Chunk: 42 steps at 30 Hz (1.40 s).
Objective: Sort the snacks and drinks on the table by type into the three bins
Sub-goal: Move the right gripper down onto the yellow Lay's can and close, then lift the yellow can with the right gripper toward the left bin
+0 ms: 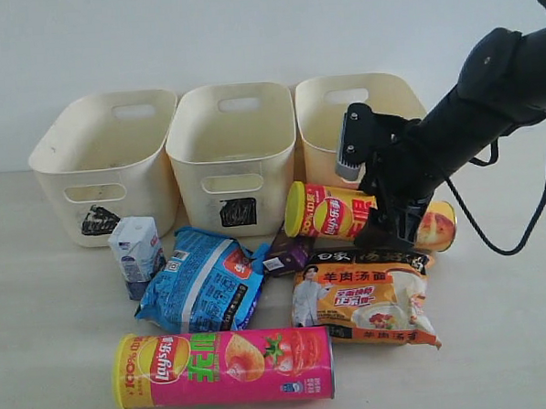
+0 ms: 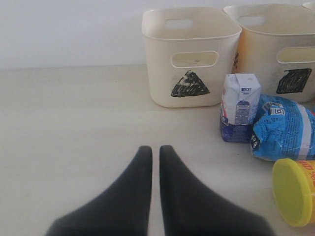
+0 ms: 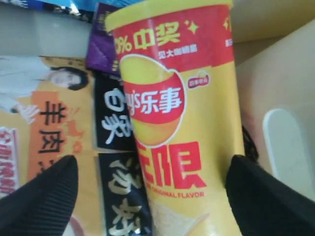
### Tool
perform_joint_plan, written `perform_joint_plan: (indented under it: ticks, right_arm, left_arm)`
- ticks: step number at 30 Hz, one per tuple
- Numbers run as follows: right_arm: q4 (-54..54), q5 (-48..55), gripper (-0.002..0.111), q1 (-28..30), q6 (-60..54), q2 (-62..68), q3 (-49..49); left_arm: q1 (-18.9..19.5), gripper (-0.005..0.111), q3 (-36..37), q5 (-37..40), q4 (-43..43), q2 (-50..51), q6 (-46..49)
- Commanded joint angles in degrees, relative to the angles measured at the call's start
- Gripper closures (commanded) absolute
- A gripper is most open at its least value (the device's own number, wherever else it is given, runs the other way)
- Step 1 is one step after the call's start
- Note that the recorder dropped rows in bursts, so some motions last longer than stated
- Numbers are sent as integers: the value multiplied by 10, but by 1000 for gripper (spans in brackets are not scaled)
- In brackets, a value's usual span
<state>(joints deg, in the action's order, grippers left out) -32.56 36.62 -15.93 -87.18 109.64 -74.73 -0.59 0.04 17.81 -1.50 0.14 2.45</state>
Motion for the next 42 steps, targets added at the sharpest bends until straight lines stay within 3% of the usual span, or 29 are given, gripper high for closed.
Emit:
perform_joint_plan:
  ticks: [1, 23, 26, 28, 30, 42]
  right_arm:
    - [0, -15, 34, 0, -5, 16, -2]
    - [-1, -108, 34, 0, -29, 66, -2]
    - [-1, -114, 50, 0, -29, 62, -2]
    - [-1, -112, 74, 0, -27, 62, -2]
    - [-1, -103, 107, 0, -28, 62, -2]
    - [-2, -70, 108, 0, -17, 18, -2]
  left_arm:
    - [1, 102, 0, 0, -6, -1, 1]
    - [1, 102, 0, 0, -6, -1, 1]
    - [1, 102, 0, 0, -6, -1, 1]
    - [1, 102, 0, 0, -6, -1, 1]
    - [1, 102, 0, 0, -6, -1, 1]
    - [1, 102, 0, 0, -6, -1, 1]
